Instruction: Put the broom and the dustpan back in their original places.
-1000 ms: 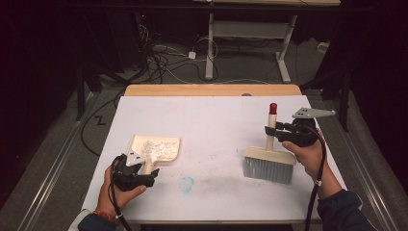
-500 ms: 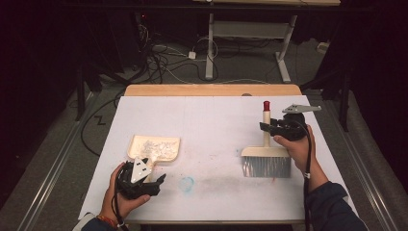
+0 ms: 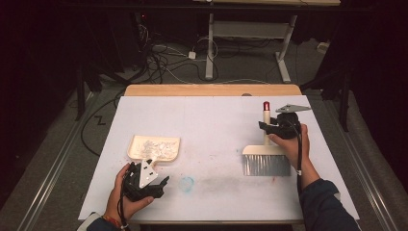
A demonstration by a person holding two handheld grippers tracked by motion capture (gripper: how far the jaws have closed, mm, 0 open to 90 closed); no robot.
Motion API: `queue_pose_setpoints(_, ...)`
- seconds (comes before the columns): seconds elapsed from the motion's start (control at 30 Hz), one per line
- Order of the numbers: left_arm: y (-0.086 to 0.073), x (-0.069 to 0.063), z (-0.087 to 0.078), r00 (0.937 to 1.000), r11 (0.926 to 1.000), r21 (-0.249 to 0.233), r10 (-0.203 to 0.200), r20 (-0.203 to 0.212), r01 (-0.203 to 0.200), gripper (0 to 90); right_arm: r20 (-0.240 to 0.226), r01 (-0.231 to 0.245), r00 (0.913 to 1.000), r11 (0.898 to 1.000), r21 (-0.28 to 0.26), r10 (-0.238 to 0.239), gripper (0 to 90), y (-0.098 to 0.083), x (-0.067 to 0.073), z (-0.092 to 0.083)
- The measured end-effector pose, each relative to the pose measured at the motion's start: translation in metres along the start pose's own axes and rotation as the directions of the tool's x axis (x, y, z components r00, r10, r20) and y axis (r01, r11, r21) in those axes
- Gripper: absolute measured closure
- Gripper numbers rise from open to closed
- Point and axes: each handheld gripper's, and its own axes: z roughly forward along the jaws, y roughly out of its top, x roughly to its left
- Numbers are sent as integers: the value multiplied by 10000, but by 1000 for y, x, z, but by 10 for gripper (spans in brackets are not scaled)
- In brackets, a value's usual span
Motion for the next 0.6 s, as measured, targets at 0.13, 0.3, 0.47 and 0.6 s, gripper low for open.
queue_pose_setpoints(0.13,0,0,-1,10000,10000,-3,4,-3,-4,201,723,21,9974,9994,-354,5,561,0,2,-1)
queue_pose_setpoints(0.3,0,-2,-1,10000,10000,-40,80,5,-80,201,777,172,9969,9973,-717,-116,542,1,3,-2)
queue_pose_setpoints(0.47,0,-3,-1,9999,9999,22,115,-27,-115,201,744,300,9970,9950,-954,-230,521,1,5,-5)
queue_pose_setpoints(0.6,0,-2,-1,10000,10000,18,78,-18,-78,201,636,336,9976,9925,-1172,-263,477,2,7,-8)
